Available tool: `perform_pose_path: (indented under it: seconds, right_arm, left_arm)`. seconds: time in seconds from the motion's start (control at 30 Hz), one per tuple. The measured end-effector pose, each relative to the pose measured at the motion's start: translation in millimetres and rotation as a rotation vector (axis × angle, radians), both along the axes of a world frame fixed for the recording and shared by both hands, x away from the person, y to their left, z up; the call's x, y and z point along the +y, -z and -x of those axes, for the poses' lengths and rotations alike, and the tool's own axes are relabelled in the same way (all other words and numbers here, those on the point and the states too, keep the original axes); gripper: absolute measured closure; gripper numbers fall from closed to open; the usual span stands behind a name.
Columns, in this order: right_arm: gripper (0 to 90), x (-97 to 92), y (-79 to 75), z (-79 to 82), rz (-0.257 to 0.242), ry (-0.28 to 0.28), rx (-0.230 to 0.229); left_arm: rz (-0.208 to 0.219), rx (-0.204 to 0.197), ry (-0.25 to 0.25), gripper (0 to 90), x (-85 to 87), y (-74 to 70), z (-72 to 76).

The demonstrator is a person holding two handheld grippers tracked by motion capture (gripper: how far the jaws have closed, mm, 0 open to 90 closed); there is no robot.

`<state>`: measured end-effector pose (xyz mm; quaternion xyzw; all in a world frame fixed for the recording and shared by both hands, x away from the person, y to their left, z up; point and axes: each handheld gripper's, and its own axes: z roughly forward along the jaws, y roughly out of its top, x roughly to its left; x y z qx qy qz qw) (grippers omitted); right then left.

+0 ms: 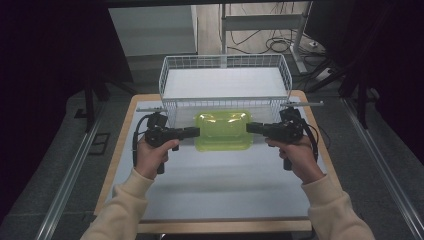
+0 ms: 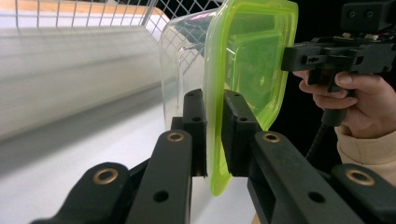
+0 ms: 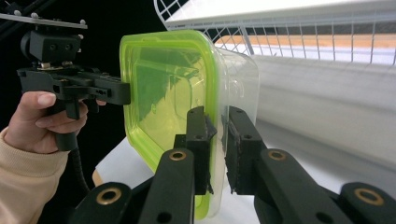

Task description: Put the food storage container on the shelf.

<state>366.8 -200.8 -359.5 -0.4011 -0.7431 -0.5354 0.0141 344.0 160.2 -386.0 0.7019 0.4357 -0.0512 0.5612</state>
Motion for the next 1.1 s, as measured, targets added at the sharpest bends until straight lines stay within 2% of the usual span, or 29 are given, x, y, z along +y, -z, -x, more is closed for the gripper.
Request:
perform_pose_path:
  seconds: [0.43, 0.73, 1.1]
  right_arm:
    - [81.2, 6.5, -23.3, -8.2, 0.017, 0.002, -0.039]
    - [81.2, 7.9, -30.9, -11.2, 0.004, 0.003, -0.038]
    - [81.2, 8.2, -51.6, -18.8, 0.006, 0.014, -0.053]
  left_arm:
    - [0.022, -0.011, 0.001, 81.7, 6.0, -16.3, -9.1]
    - [0.015, -0.016, 0.002, 81.7, 8.1, -26.5, -12.3]
    - [0.016, -0.031, 0.007, 81.8, 7.7, -47.5, -24.7]
